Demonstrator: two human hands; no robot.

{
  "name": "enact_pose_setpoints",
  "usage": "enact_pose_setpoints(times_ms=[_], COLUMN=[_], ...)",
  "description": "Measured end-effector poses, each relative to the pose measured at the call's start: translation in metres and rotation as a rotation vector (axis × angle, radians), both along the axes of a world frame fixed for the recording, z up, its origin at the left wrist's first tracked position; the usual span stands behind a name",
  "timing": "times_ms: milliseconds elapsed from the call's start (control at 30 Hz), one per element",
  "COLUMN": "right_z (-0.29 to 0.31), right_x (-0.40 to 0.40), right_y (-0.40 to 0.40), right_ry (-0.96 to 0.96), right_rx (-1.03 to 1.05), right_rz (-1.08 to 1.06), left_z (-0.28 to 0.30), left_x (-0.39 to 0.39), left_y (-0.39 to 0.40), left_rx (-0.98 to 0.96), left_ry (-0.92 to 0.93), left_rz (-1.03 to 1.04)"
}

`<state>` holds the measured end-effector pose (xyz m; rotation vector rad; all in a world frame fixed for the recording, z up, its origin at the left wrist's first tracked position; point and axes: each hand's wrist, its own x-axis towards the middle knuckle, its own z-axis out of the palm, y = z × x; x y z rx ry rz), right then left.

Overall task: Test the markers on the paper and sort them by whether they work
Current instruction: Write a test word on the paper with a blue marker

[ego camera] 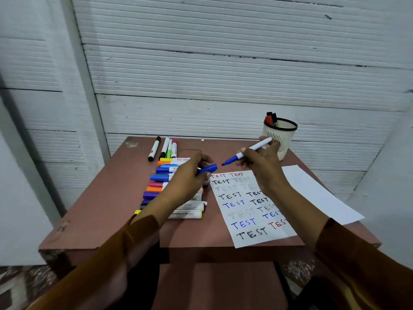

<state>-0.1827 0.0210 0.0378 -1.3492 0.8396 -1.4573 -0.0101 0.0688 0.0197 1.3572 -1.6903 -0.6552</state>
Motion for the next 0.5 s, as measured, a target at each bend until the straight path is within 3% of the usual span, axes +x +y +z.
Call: enact_pose_setpoints(times_ms=[500], right_z=[-0.014], right_x=[0.032], right_y=[0.011], right_ry=[0.017], right_rx=[-0.066], right_rz=[0.015], left_z=[-0.005], left_x=[0.024], left_y=[0.003], left_rx=[-0.021], left_ry=[0.132], left_rz=[0.001])
